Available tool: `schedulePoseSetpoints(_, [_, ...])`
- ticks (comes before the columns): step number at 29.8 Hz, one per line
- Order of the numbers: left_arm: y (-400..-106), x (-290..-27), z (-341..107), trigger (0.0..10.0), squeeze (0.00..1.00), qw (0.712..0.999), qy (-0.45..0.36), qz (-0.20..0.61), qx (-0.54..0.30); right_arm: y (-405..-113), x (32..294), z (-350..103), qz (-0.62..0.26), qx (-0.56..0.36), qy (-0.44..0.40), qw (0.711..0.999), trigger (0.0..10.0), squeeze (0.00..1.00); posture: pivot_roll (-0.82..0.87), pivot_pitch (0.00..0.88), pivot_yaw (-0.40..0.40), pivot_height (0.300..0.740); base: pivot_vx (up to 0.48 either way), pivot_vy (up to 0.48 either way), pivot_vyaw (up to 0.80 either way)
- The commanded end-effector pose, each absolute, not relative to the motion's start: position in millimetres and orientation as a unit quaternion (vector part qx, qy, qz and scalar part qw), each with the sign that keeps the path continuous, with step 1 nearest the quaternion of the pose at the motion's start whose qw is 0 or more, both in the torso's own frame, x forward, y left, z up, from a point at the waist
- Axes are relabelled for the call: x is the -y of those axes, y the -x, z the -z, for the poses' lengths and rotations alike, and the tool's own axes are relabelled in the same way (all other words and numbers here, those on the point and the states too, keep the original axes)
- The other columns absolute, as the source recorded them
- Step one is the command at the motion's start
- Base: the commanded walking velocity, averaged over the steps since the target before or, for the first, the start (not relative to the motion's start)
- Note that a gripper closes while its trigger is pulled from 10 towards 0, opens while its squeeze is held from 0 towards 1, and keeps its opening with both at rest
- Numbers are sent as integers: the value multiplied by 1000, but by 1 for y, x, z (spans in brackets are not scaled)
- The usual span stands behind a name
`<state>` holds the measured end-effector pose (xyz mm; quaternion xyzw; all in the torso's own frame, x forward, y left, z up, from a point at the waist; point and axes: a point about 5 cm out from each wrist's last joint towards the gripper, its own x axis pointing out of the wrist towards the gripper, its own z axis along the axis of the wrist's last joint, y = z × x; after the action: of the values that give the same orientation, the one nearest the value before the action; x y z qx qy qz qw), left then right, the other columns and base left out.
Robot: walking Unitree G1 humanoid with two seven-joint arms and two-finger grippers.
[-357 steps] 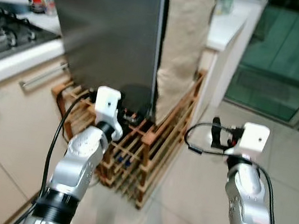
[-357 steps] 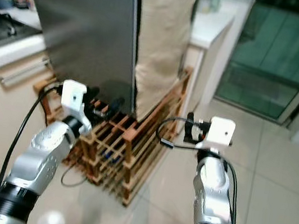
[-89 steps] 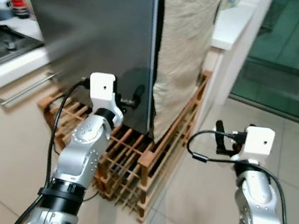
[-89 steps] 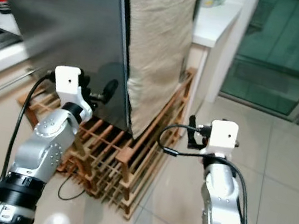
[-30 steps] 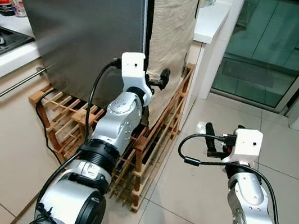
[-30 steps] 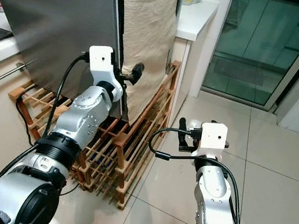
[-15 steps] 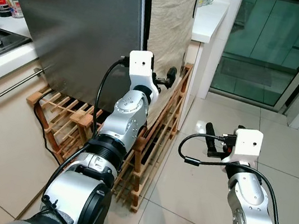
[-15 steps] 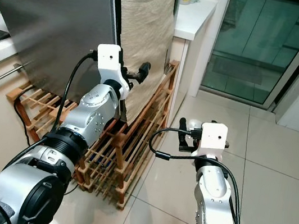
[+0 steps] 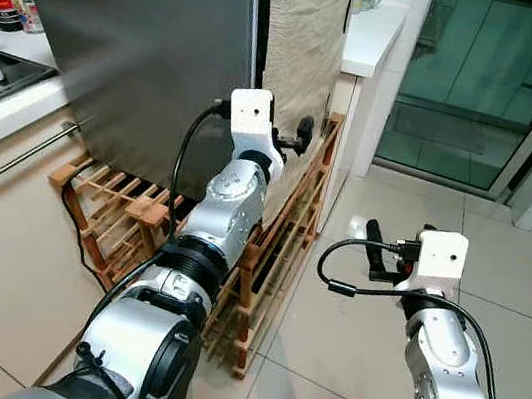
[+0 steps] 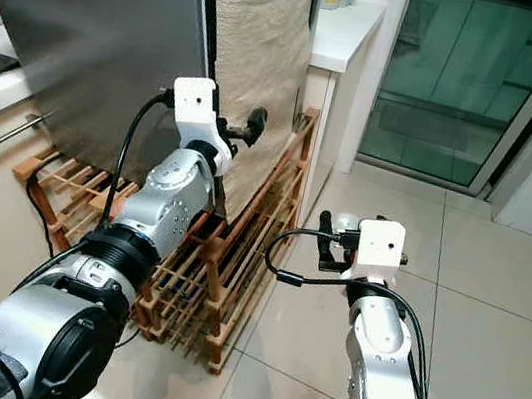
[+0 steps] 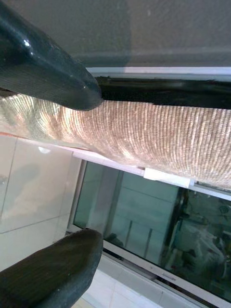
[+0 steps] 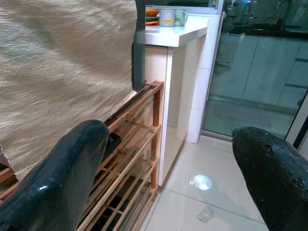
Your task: Restocking fridge
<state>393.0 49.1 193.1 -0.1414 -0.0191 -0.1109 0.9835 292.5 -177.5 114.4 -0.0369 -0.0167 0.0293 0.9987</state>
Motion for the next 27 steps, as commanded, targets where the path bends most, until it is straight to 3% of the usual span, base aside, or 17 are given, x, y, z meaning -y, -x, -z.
schedulePoseSetpoints(1, [-397, -49, -204, 10000, 0, 985, 136, 101, 34, -290, 177, -116, -27, 20, 35, 999, 10000, 47, -277, 0, 109, 740, 0, 0, 0])
schedulePoseSetpoints(27, [-403, -63, -203, 10000, 0, 985, 165, 49, 27, -285, 179, -114, -22, 17, 35, 999, 10000, 47, -287, 0, 122, 740, 0, 0, 0])
